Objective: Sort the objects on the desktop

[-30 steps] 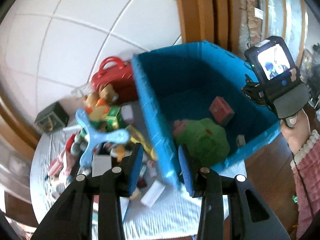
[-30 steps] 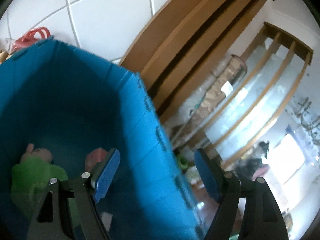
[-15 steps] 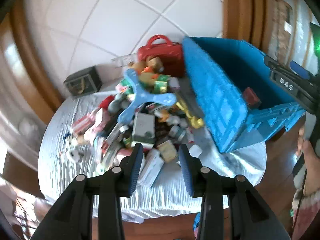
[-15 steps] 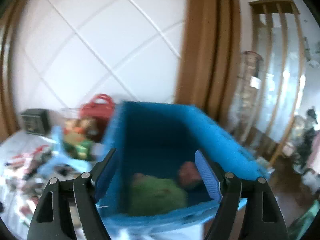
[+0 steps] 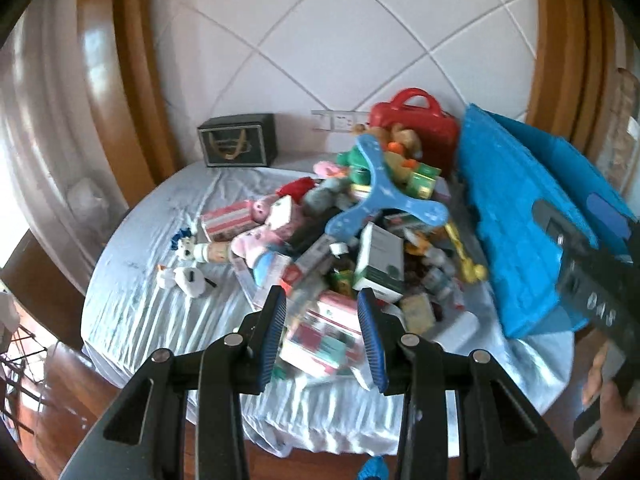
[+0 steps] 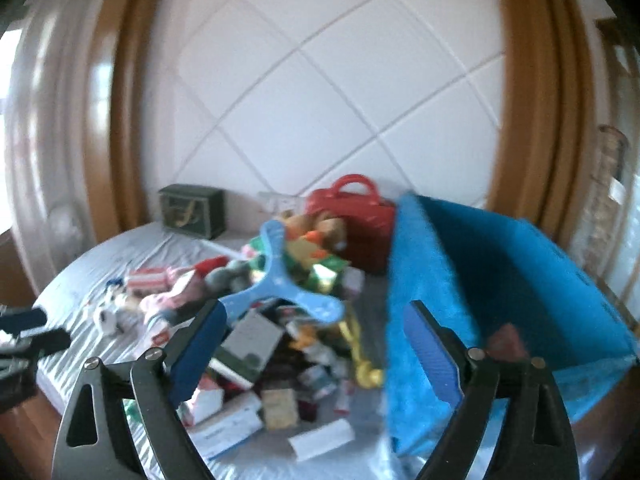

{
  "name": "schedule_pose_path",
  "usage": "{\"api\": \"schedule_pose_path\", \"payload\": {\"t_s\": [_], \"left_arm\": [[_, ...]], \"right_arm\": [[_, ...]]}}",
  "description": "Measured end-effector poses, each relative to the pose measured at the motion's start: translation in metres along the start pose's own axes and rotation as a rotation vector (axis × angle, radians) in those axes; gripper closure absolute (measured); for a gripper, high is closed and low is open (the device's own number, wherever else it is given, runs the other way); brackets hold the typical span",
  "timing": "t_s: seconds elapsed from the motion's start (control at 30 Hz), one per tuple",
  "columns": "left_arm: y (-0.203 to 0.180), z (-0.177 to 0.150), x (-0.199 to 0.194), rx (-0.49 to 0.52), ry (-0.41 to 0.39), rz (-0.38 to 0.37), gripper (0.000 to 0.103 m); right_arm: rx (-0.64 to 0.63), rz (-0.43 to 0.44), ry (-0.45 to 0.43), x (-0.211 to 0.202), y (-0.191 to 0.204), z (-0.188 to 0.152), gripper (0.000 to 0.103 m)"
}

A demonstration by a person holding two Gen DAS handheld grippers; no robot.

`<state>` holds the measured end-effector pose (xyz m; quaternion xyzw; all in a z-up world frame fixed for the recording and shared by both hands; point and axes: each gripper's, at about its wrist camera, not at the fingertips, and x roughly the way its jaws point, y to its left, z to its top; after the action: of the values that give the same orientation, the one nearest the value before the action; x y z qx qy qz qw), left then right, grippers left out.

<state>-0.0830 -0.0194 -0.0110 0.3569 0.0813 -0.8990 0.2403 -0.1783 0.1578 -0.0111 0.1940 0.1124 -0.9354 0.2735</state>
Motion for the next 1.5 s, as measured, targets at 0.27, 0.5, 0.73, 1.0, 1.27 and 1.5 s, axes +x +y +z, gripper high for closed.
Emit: {"api": "schedule_pose_path", "payload": {"t_s": [0.27, 0.5, 0.73, 1.0, 1.27, 1.5], "left_arm": [[0.014, 0.009, 0.043, -0.055, -0.033, 0.045, 0.066], [0.022, 0.013, 0.07, -0.082, -0.024, 0.068, 0.066], [0.049, 0.019, 0.098, -0.095, 0.008, 0.041, 0.066], [0.087, 0.026, 0.128, -0.044, 0.019, 0.008, 0.066], [0.12, 0.02, 0.157, 0.027, 0.062, -0.025, 0.066], [0.133, 0.002, 0.179, 0.009, 0.138, -0.075, 0.066]], "right_arm": [[-0.085, 0.107, 0.016, 0.058, 0.036, -0.006, 0.012], [-0.119, 0.169, 0.039, 0.104, 0.049, -0.003, 0.012], [-0.124, 0.171, 0.072, 0.131, 0.071, -0.002, 0.012], [-0.069, 0.137, 0.123, 0.153, 0.098, -0.001, 0.012], [0.007, 0.09, 0.209, 0.171, 0.12, -0.02, 0.012], [0.074, 0.047, 0.304, 0.176, 0.115, -0.046, 0.005]]}}
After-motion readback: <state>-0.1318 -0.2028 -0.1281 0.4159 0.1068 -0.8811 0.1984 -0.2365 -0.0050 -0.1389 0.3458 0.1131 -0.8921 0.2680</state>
